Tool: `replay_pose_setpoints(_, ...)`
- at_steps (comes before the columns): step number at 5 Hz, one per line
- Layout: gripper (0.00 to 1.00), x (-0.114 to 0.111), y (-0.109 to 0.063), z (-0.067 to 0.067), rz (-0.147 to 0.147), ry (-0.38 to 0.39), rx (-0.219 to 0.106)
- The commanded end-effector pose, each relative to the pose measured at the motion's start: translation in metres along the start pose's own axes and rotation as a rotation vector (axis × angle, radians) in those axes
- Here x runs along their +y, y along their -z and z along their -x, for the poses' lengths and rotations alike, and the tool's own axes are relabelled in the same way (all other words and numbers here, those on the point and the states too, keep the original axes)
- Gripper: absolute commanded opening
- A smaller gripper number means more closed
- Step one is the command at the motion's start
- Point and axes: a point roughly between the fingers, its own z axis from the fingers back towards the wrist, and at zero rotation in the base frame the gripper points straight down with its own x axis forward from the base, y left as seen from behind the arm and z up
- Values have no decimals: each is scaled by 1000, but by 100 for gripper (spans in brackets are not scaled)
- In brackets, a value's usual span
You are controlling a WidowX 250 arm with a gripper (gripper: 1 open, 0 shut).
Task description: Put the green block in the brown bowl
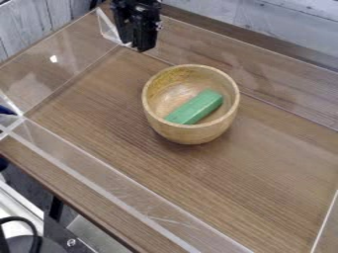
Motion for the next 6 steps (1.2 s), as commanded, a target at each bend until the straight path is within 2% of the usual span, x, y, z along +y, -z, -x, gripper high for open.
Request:
replay_pose_setpoints(1, 0, 6, -14, -5, -40, 14, -41)
replay_pose_setpoints(2, 0, 11, -8, -7, -35, 26, -33)
replay_pose_setpoints(4, 0, 23, 9, -14, -63, 75, -25)
replay_pose_setpoints(6, 0, 38, 13, -12, -67, 62, -22)
